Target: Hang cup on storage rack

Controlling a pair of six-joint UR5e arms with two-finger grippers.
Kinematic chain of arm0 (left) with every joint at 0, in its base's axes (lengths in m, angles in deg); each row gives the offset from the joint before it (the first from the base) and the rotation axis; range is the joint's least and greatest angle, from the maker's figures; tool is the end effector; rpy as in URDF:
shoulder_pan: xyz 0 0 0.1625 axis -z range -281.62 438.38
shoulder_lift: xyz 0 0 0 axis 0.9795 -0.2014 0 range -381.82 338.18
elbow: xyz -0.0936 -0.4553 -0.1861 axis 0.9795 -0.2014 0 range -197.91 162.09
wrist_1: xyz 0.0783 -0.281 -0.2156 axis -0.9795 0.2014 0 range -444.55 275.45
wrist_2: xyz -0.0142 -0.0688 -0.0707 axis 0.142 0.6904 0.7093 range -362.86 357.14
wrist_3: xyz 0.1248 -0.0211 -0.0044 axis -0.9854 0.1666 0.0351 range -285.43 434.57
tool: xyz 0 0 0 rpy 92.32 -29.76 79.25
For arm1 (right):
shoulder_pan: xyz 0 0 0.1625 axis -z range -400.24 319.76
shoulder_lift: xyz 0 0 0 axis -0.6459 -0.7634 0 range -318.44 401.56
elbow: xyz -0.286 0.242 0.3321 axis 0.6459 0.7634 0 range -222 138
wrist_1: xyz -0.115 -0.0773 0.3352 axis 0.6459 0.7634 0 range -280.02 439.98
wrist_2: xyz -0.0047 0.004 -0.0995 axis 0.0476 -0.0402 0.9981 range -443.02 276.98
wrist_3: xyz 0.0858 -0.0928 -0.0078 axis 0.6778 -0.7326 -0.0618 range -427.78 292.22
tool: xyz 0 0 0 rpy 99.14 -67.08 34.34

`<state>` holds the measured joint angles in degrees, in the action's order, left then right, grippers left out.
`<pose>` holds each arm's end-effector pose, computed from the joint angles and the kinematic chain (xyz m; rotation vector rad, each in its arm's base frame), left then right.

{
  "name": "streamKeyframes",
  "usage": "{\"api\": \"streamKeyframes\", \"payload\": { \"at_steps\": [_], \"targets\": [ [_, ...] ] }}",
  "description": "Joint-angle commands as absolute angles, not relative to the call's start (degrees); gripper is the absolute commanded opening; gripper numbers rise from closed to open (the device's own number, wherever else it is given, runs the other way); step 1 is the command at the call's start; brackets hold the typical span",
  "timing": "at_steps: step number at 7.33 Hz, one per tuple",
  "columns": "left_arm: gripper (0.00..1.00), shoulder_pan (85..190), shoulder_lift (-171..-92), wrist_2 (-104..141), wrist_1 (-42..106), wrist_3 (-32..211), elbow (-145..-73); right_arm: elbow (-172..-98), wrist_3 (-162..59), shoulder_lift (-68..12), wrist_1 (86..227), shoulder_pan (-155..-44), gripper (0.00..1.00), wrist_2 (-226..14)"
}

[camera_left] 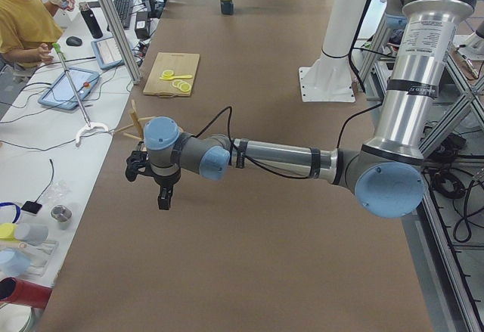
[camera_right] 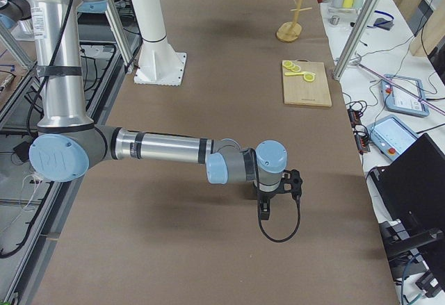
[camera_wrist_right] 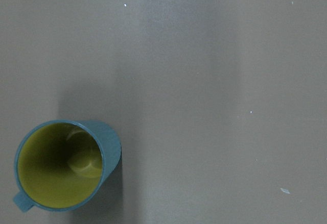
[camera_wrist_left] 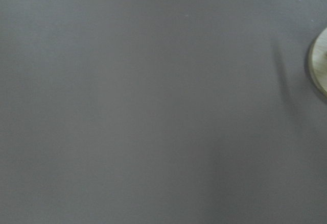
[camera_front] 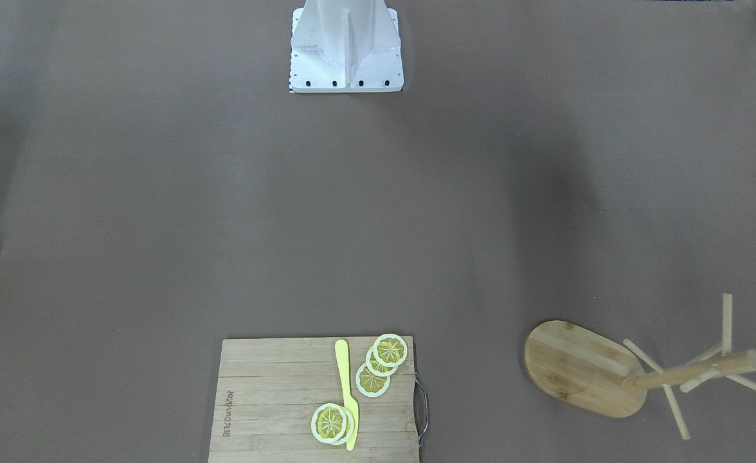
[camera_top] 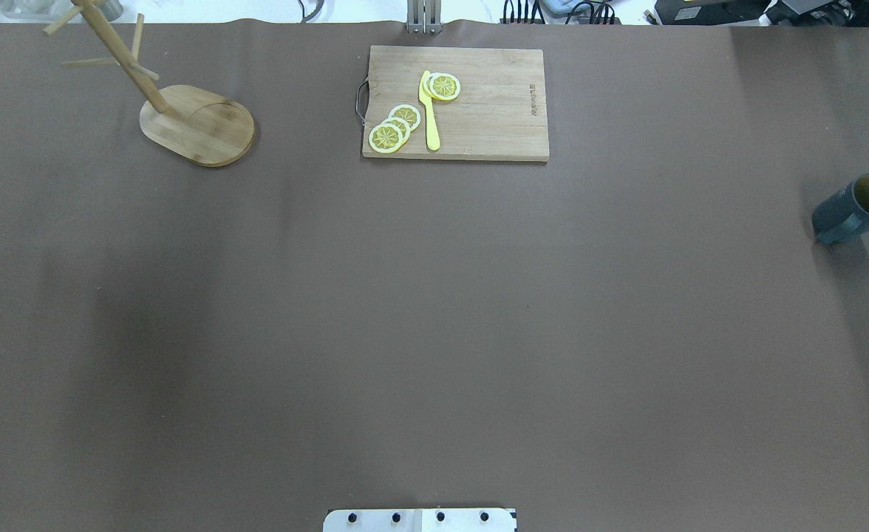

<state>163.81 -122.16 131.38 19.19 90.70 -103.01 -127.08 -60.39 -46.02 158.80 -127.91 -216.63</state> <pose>-0.0010 -0.5515 0.6760 0.1752 0.8088 -0.0610 0.0268 -0.4720 0.7529 0.0793 -0.7691 0.0263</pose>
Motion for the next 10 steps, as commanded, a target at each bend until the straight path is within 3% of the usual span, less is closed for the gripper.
{"api": "streamKeyframes", "payload": {
  "at_steps": [1, 10],
  "targets": [
    [0.99, 163.99, -117.48, 132.05, 21.00, 90.39, -107.52, -127.87, -60.31, -46.24, 158.73, -128.04, 1.00, -216.88],
    [0.99, 163.63, -117.62, 132.14, 21.45, 91.09, -107.21, -126.46, -59.78, -45.90, 158.82, -125.06, 1.00, -216.97]
  ]
}}
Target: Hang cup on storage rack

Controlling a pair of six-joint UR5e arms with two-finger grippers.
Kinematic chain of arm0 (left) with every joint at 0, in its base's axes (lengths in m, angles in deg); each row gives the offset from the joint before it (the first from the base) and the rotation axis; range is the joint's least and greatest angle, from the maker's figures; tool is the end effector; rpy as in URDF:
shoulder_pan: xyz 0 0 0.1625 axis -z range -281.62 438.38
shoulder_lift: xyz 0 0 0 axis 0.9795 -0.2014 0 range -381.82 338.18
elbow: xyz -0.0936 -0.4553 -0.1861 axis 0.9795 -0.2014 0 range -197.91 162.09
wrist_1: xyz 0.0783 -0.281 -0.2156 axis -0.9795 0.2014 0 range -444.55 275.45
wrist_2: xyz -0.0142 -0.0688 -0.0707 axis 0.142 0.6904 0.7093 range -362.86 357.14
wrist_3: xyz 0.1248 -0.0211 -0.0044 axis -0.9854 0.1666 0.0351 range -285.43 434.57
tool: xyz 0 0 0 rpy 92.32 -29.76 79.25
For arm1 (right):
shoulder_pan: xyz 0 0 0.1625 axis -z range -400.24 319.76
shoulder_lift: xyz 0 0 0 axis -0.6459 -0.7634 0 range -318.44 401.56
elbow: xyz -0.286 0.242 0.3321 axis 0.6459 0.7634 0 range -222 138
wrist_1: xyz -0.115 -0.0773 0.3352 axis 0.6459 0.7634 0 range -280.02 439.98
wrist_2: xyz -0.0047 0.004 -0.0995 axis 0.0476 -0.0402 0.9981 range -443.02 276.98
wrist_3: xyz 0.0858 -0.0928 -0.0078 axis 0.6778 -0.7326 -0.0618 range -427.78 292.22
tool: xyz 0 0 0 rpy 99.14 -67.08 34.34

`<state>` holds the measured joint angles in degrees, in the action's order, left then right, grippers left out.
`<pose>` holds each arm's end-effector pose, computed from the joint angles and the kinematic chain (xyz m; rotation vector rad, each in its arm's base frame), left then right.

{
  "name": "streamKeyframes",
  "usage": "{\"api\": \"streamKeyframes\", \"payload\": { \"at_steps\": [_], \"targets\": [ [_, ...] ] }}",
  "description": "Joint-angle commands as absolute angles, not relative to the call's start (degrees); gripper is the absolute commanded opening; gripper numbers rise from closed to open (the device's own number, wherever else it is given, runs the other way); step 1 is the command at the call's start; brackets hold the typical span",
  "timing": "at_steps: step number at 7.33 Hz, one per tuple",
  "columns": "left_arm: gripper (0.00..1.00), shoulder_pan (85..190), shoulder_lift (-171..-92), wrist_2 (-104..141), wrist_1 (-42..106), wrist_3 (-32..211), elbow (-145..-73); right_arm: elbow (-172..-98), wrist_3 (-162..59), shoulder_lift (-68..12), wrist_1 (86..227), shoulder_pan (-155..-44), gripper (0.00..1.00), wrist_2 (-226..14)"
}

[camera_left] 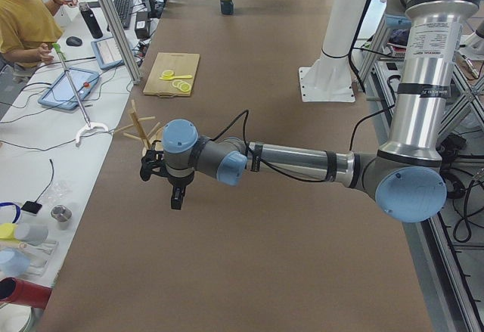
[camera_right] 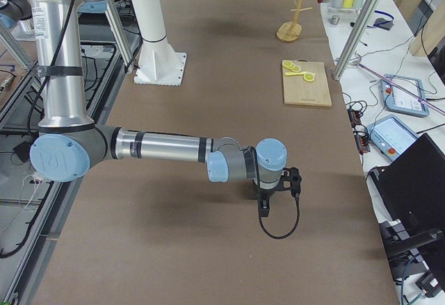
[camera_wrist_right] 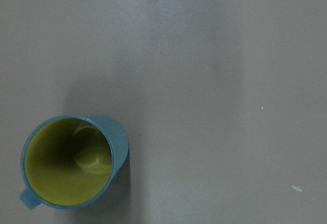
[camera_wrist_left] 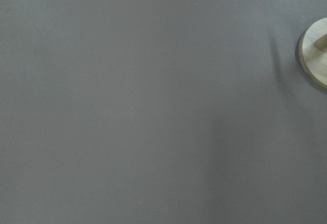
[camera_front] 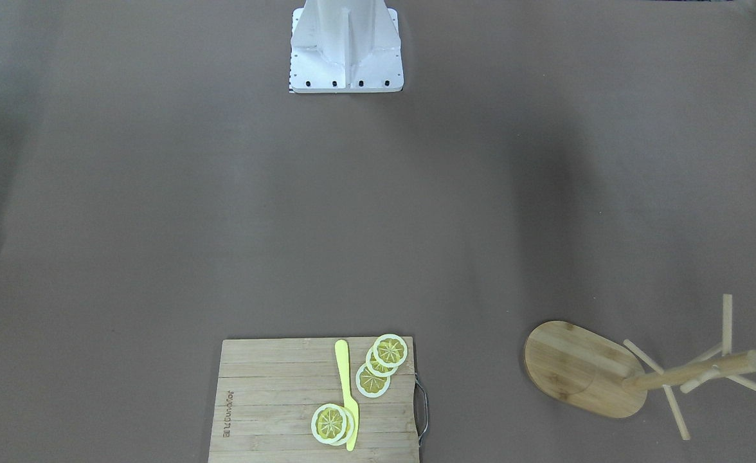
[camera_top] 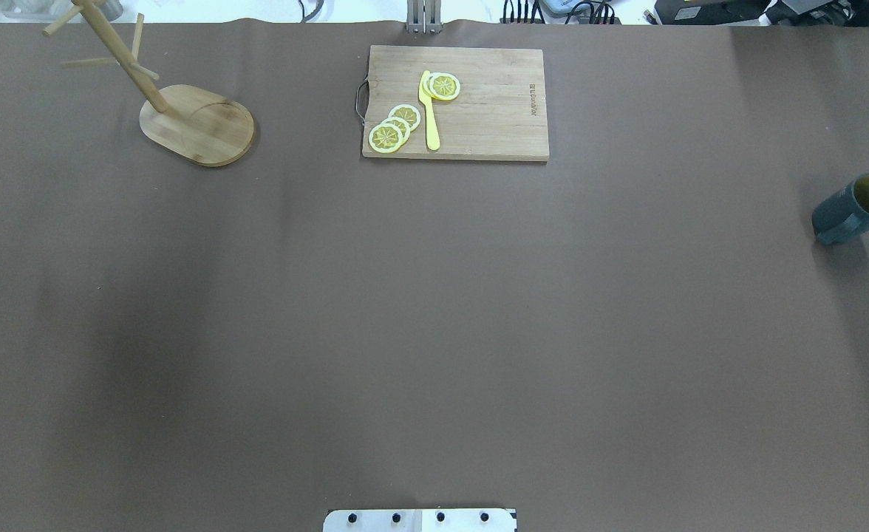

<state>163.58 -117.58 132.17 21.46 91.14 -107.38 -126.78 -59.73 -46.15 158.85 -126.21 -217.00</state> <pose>-0.0007 -0.5134 0.6772 0.2010 0.8275 -0.0473 0.0123 -0.4706 0.7559 0.0547 -0.7763 0.0117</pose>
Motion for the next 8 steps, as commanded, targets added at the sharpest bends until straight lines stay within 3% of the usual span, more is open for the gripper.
{"api": "streamKeyframes", "payload": {
  "at_steps": [1, 4, 6, 8],
  "targets": [
    [0.99, 163.63, -117.62, 132.14, 21.45, 91.27, -107.55, -126.46, -59.87, -45.72, 158.82, -123.49, 1.00, -216.97],
    [0.99, 163.54, -117.27, 132.14, 21.45, 91.18, -107.20, -124.62, -59.52, -43.79, 156.47, -119.43, 1.00, -217.06],
    [0.99, 163.63, -117.09, 132.14, 21.45, 91.01, -107.03, -117.28, -59.34, -39.68, 151.31, -119.08, 1.00, -216.88],
    [0.99, 163.63, -117.00, 132.06, 21.45, 91.00, -107.20, -108.74, -59.34, -38.95, 137.17, -116.89, 1.00, -216.18]
  ]
}}
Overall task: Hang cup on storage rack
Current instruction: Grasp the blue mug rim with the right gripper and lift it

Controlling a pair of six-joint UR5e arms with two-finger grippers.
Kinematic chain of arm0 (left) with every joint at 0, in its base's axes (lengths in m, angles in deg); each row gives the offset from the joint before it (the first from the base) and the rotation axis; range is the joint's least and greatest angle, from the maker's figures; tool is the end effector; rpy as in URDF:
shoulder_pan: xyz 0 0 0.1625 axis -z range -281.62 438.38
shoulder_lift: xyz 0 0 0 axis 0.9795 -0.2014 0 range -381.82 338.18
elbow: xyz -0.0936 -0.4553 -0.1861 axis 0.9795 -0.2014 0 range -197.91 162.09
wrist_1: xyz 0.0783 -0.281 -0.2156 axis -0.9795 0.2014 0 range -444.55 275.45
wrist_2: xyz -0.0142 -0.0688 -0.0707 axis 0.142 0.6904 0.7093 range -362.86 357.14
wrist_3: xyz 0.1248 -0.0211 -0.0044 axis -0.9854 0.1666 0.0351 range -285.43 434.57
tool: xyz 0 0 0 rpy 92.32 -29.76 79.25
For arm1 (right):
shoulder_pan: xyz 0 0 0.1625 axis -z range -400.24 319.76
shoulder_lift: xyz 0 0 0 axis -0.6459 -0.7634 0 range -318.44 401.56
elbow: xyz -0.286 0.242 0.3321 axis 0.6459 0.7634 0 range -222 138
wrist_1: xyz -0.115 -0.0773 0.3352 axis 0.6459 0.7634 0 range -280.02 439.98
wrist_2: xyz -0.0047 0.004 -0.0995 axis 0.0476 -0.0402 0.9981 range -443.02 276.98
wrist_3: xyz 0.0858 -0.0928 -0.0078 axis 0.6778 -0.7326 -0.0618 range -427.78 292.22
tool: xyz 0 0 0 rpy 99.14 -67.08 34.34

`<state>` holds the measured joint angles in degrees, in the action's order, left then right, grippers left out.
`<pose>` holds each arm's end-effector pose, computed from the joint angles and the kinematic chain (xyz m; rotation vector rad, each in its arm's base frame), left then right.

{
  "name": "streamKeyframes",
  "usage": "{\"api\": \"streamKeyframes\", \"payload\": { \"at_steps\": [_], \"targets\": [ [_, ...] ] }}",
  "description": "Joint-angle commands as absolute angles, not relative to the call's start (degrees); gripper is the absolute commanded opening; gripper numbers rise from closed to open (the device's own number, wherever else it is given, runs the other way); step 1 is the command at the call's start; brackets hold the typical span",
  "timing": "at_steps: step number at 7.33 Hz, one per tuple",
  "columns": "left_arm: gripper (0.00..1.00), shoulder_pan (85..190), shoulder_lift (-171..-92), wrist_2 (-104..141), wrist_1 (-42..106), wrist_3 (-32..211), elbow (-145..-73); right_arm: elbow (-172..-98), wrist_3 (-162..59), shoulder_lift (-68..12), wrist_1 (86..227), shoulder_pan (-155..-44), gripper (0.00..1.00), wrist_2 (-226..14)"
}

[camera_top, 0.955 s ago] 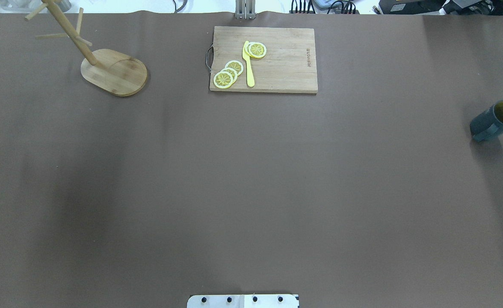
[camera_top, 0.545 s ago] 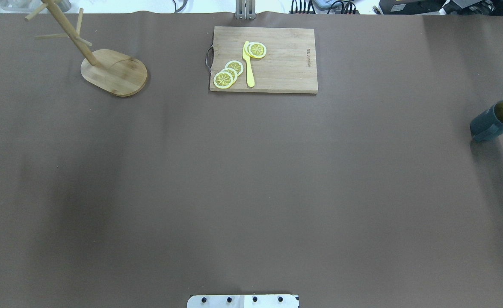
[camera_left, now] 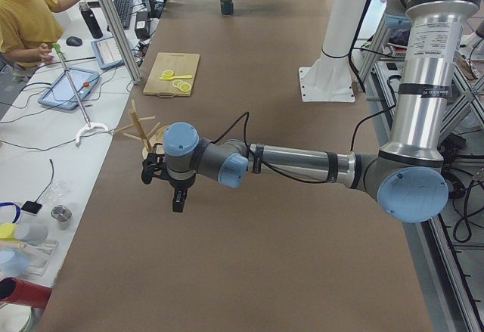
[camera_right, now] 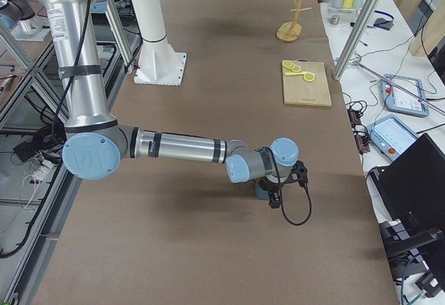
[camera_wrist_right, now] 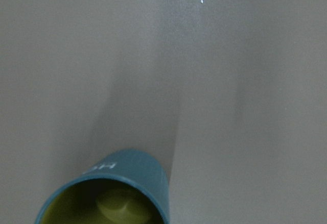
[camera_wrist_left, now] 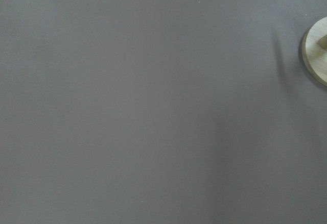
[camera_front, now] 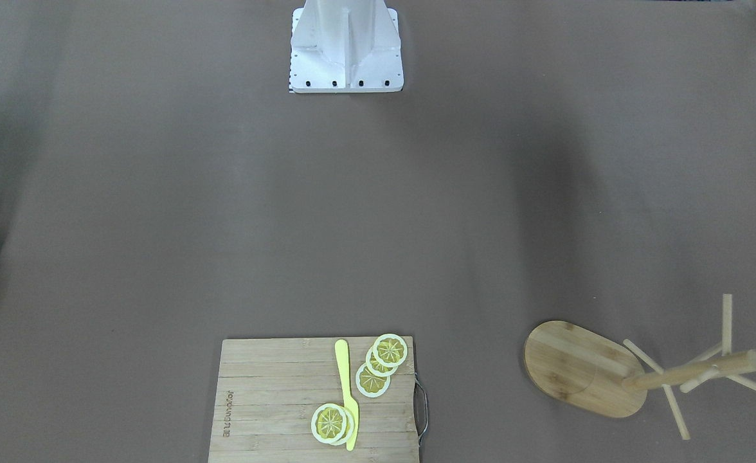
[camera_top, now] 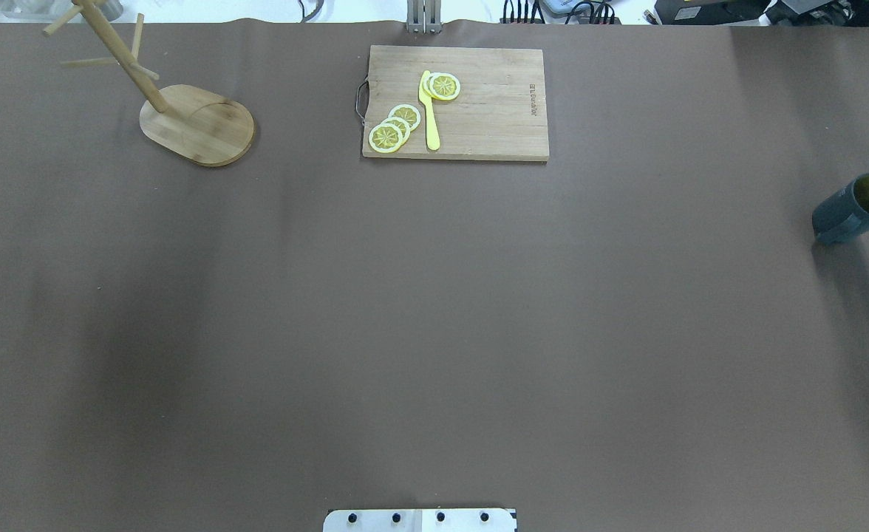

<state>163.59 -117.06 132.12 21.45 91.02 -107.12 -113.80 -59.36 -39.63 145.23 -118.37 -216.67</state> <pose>-0.0013 -0.5086 0.6841 0.1892 0.8248 -0.0512 -0.0641 -0.5280 0.7741 0.1178 -0.7908 -0.1590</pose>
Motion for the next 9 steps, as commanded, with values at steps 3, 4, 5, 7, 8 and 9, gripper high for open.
{"api": "streamKeyframes", "payload": {
  "at_steps": [3, 4, 5, 7, 8, 9],
  "targets": [
    [0.99, 163.63, -117.00, 132.05, 21.45, 91.00, -107.56, -107.57, -58.38, -38.95, 136.58, -115.56, 0.66, -216.44],
    [0.99, 163.63, -116.92, 132.05, 21.45, 91.00, -107.56, -108.43, -56.64, -38.86, 136.41, -115.56, 0.01, -216.62],
    [0.99, 163.63, -116.92, 132.05, 21.45, 91.00, -107.56, -108.44, -56.62, -37.56, 136.76, -115.56, 0.00, -216.97],
    [0.99, 163.63, -116.92, 132.05, 21.45, 91.09, -107.64, -108.53, -56.44, -35.53, 137.29, -115.56, 0.00, -218.10],
    [0.99, 163.63, -116.92, 132.14, 21.45, 91.09, -107.64, -108.79, -56.18, -35.43, 137.29, -115.56, 0.00, -218.29],
    [0.99, 163.63, -116.92, 132.23, 21.54, 91.18, -107.56, -109.75, -53.83, -34.82, 137.29, -115.56, 0.00, -218.37]
  ]
}}
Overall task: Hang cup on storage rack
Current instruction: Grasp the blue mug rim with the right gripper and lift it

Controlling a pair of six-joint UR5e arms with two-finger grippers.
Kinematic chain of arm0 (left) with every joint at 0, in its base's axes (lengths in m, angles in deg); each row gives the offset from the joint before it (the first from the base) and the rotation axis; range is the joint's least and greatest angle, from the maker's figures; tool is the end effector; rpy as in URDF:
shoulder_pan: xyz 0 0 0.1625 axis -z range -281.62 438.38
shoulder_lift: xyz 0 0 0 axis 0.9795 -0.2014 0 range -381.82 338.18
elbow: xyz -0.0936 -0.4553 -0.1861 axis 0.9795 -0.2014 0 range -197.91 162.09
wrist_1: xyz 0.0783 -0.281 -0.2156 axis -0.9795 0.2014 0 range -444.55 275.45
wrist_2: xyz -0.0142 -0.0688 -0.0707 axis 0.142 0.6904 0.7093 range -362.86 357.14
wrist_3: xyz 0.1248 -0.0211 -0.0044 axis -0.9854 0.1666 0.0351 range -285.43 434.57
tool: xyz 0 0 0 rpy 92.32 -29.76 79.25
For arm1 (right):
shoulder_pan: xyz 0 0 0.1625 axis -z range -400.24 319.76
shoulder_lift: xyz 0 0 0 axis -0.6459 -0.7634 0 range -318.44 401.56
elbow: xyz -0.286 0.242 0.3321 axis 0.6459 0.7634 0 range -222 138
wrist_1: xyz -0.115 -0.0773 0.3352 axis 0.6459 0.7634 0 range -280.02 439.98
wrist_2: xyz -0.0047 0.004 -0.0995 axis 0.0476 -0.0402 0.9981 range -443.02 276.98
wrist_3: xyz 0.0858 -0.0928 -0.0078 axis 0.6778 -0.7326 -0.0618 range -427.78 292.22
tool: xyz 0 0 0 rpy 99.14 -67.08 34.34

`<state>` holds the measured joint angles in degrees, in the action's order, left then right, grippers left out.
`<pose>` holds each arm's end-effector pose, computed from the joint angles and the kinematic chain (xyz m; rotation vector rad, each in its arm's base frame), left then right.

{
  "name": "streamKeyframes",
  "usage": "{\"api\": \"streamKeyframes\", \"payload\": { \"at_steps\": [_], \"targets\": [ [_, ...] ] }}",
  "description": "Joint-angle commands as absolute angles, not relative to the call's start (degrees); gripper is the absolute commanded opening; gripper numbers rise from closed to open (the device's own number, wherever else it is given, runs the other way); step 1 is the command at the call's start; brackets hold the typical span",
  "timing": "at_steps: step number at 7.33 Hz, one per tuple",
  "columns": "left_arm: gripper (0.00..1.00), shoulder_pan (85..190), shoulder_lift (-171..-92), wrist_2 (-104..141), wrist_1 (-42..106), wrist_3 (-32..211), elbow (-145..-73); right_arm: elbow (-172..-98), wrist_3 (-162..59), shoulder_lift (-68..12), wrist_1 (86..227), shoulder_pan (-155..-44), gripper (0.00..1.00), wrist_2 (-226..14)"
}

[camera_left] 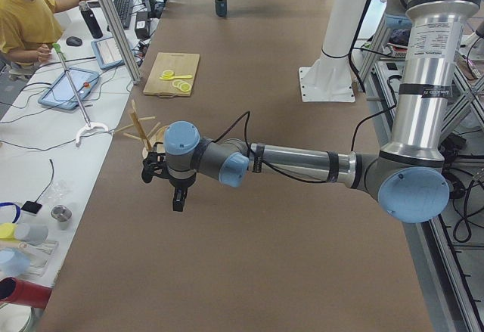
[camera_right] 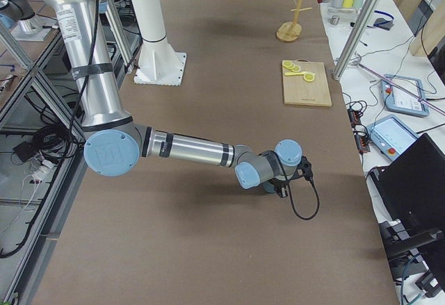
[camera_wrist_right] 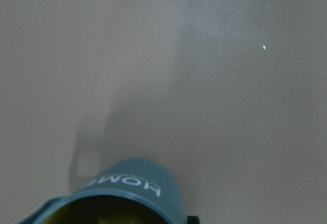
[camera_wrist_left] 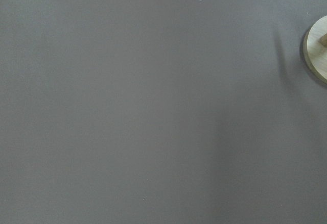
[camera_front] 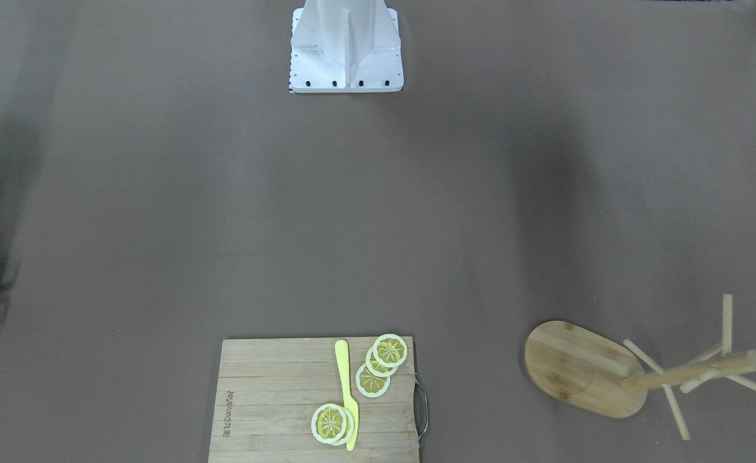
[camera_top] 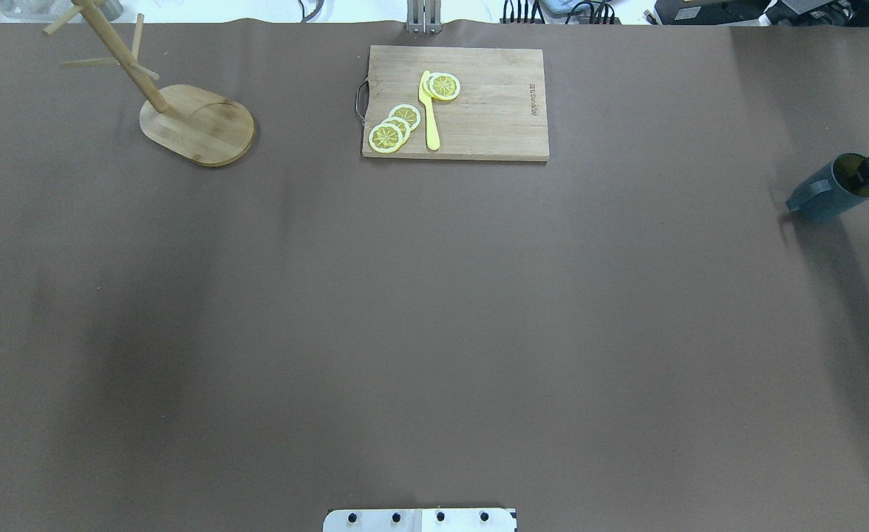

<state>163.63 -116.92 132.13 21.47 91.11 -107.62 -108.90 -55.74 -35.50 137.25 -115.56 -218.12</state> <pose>-0.0017 -0.5075 0.6812 0.1951 0.8258 -0.0506 -0.1024 -0.5629 0.7541 0.1839 -0.8426 -0.1981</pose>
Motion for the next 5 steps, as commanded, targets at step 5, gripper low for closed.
{"api": "streamKeyframes", "payload": {
  "at_steps": [5],
  "targets": [
    [0.99, 163.55, -113.23, 132.23, 28.04, 91.09, -106.77, -130.39, -37.37, -26.06, 151.35, -101.63, 0.00, -215.32]
  ]
}}
